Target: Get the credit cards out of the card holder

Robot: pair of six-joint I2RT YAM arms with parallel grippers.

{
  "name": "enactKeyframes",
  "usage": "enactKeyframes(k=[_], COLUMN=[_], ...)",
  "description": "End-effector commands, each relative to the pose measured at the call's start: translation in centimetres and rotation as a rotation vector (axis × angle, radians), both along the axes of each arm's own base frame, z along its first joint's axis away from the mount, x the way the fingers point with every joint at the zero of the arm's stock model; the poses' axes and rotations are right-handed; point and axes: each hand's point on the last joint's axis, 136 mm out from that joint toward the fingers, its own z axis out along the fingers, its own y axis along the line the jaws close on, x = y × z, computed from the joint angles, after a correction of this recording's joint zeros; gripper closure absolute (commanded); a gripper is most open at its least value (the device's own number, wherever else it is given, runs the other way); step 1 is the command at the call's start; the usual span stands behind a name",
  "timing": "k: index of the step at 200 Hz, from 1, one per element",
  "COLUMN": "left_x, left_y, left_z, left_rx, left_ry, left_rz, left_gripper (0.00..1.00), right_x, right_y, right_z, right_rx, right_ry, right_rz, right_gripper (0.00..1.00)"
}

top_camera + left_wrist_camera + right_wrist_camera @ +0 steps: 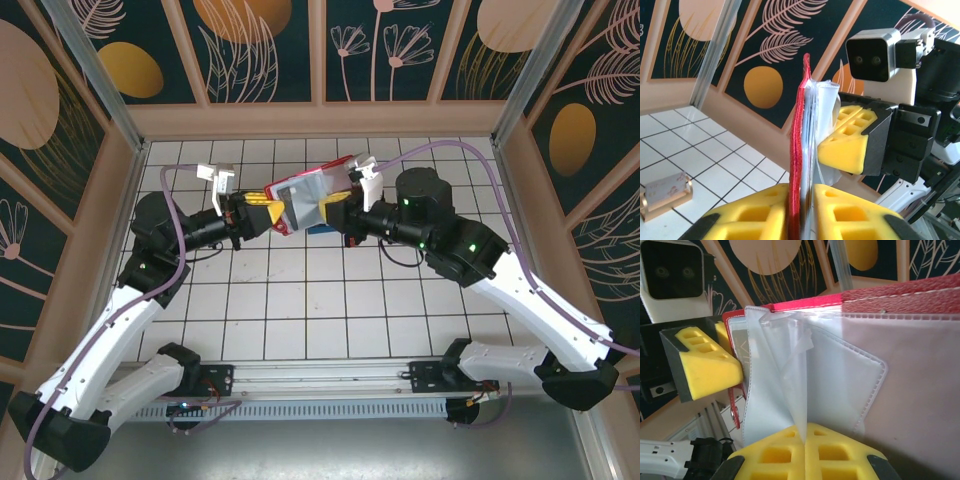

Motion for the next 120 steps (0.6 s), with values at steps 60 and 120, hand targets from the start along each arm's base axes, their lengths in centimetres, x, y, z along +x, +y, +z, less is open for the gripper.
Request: enactKeyframes(k=[60,120], left_x=[-1.2,1.4], left_y=[-0.4,0.1], left_z=[1.4,-0.2], left_rx=[-0.018,0.064], left_ry=[-0.077,-0.055], left_rz=[-0.07,0.071], left_gripper=[0.85,1.0], right_x=[-1.1,1.5], right_y=[0.3,-1.5], right_z=[1.8,-0.6], right_rx=[0.084,0.008], right_ry=[-0.014,-0.006], right_rz=[0.061,-0.112], right_gripper=[1.0,0.91])
